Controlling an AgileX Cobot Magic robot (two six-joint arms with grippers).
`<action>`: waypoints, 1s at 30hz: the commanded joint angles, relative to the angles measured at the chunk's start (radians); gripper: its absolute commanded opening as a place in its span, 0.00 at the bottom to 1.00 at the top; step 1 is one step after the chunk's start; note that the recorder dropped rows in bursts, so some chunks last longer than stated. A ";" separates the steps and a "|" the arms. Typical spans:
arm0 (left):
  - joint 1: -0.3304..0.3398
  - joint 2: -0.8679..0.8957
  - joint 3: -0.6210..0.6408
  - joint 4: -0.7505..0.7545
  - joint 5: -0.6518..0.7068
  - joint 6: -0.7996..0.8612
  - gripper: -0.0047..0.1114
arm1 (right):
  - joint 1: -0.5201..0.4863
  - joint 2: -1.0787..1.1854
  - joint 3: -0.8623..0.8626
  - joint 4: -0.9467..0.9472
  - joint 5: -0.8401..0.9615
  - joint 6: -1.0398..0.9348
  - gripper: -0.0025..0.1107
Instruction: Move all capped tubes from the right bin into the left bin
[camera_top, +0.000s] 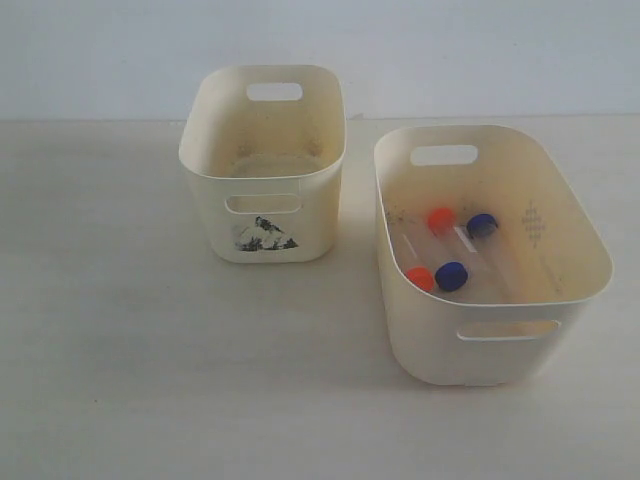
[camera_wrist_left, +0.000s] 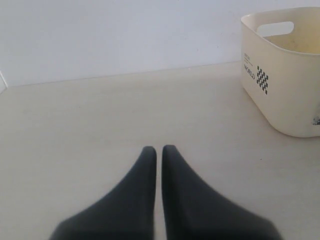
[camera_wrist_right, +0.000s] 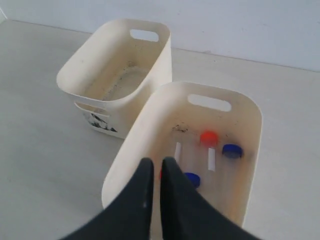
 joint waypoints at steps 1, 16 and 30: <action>0.001 -0.002 -0.004 -0.007 -0.014 -0.012 0.08 | -0.002 0.176 -0.125 0.048 0.018 -0.058 0.08; 0.001 -0.002 -0.004 -0.007 -0.014 -0.012 0.08 | 0.316 0.761 -0.274 -0.125 -0.125 0.211 0.42; 0.001 -0.002 -0.004 -0.007 -0.014 -0.012 0.08 | 0.316 0.998 -0.386 -0.320 -0.108 0.343 0.24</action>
